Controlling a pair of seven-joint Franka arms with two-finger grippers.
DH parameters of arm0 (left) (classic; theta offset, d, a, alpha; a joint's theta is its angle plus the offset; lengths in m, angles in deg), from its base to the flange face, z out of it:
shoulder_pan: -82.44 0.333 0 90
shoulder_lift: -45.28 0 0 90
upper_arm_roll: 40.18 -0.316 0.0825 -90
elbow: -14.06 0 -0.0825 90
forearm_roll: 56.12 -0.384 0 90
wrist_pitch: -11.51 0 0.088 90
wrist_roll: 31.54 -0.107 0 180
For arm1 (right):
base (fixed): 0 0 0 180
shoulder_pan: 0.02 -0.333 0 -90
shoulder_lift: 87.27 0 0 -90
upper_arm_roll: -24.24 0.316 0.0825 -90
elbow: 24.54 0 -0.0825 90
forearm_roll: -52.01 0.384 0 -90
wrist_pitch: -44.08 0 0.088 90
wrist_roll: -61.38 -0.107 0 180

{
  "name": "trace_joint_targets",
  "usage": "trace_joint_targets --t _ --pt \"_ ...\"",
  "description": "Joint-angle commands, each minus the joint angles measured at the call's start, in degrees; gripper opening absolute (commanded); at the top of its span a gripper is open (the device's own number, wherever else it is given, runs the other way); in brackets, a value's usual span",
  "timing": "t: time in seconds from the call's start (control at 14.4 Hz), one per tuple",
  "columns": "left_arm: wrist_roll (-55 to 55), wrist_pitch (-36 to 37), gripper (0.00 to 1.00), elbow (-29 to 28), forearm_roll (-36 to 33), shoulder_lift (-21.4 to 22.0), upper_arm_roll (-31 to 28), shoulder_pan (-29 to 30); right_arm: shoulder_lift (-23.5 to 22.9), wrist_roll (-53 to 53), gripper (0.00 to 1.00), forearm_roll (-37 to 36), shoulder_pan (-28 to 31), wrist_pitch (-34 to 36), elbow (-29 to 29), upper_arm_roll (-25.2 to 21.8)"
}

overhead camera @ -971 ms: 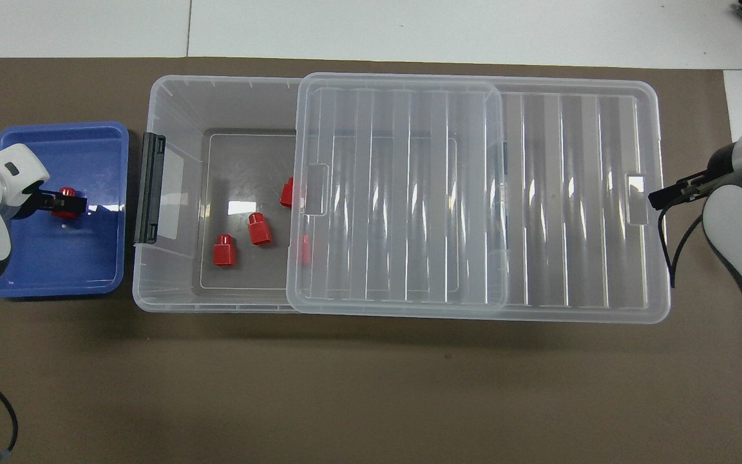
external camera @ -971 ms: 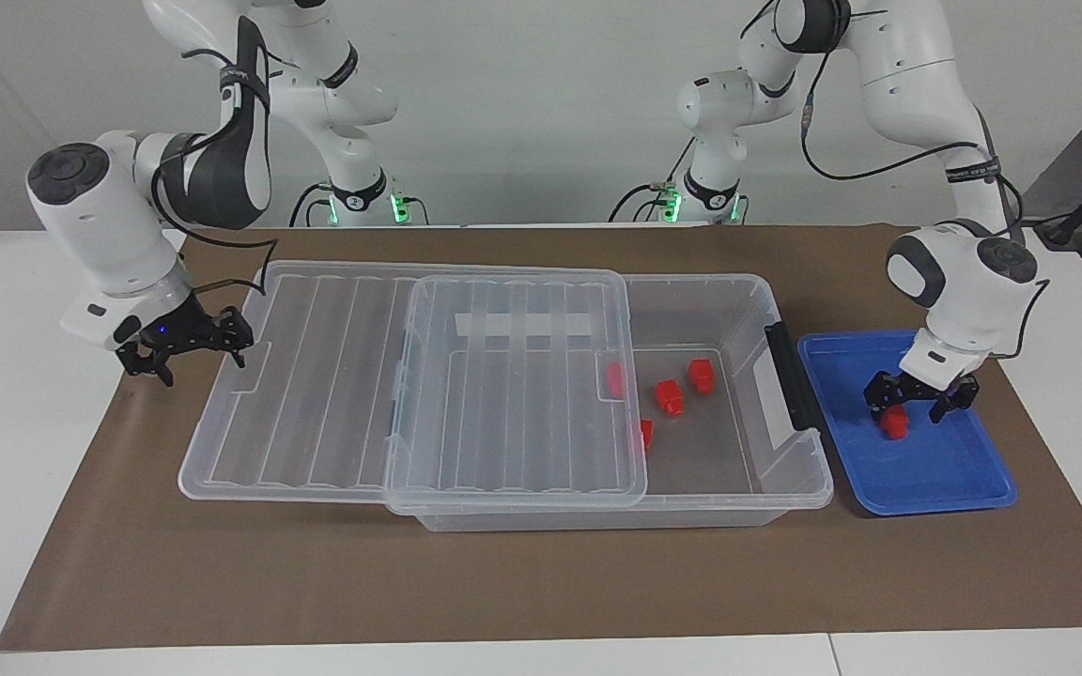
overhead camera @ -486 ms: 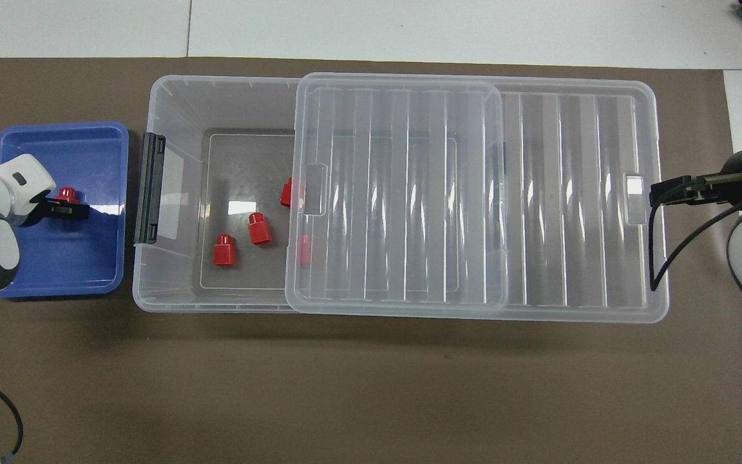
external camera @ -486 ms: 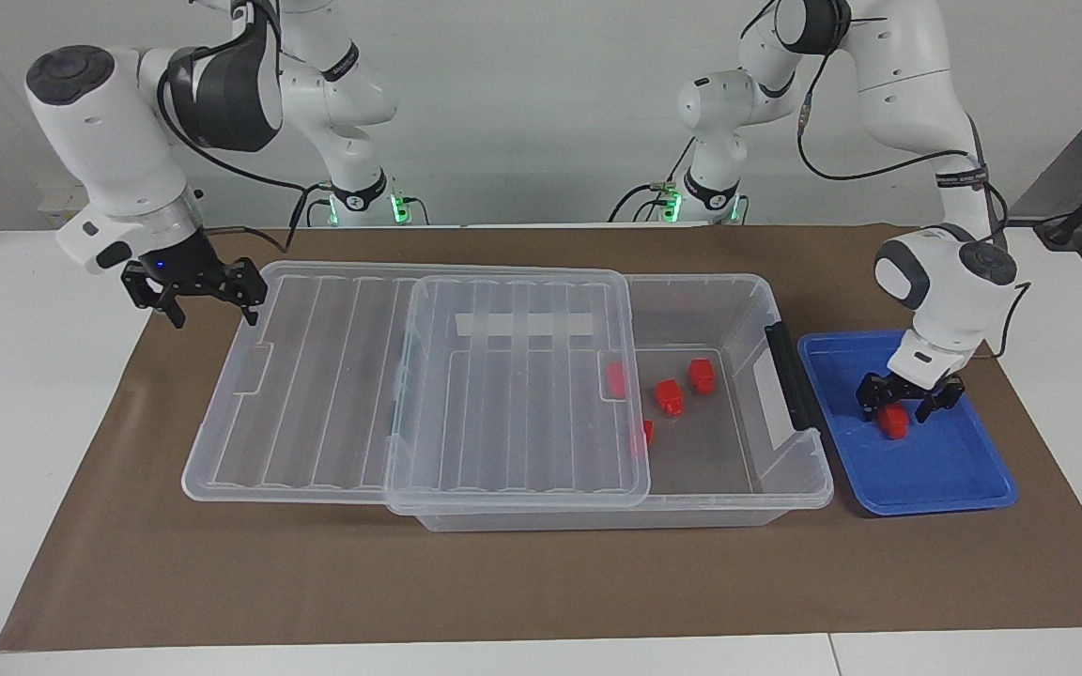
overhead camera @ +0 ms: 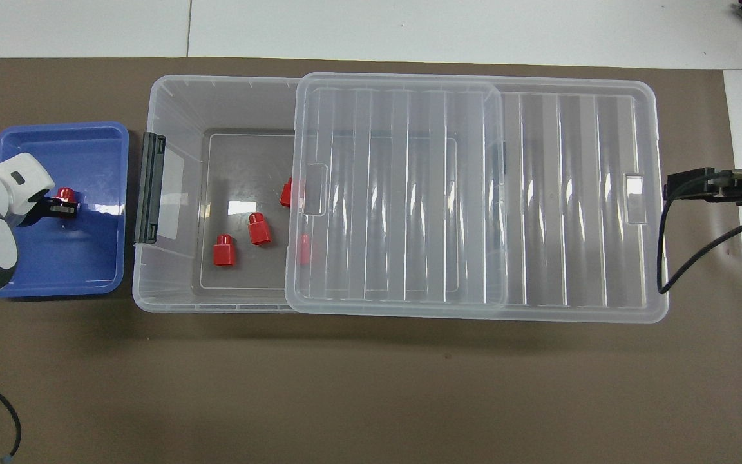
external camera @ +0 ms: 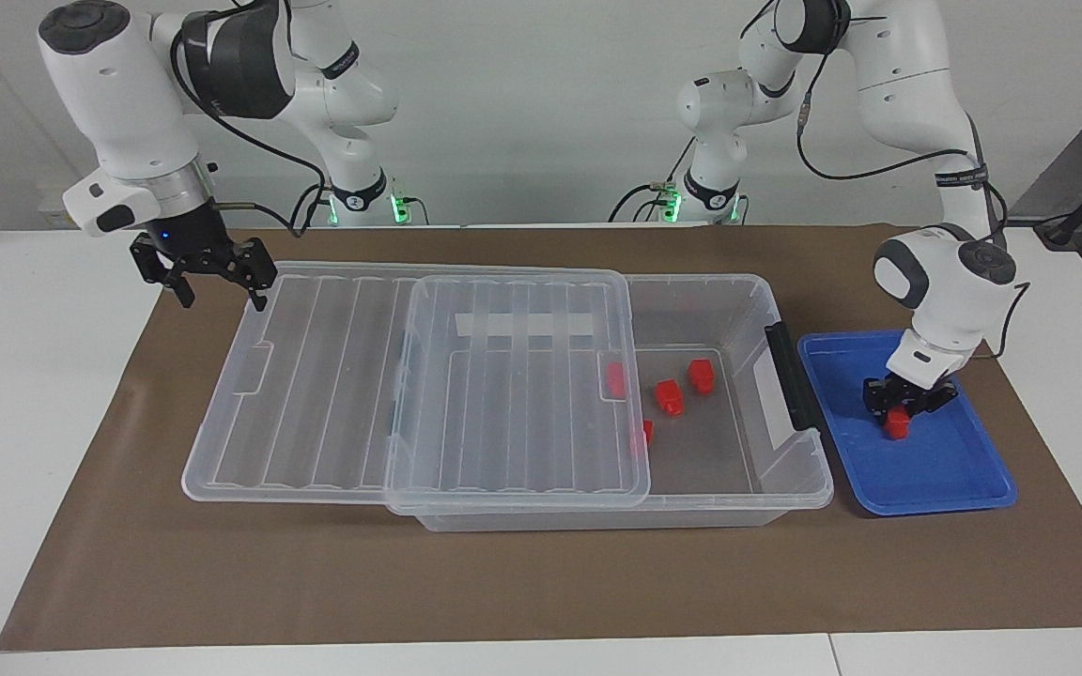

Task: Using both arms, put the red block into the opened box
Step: 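Grasp the red block with the left gripper and lift it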

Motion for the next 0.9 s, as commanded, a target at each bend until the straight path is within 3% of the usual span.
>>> trace_joint_targets --t 0.0,0.21,0.42,0.83 --pt "2.3 15.1 0.00 8.2 -0.1 0.7 -0.4 -0.8 -1.0 -2.9 1.00 1.1 1.4 4.5 -4.2 1.1" --pt "9.1 37.0 0.00 23.3 -0.1 1.1 0.1 -2.8 -2.3 -2.9 1.00 1.1 2.2 8.8 -7.9 1.1" --pt "17.4 48.9 0.00 29.7 0.2 2.9 0.3 -6.8 -2.2 -3.0 1.00 1.2 2.2 10.7 -7.9 1.7" --pt "49.8 52.7 0.00 29.9 7.1 8.1 0.4 -17.1 -1.6 -2.6 1.00 1.2 1.3 11.3 -6.5 1.3"
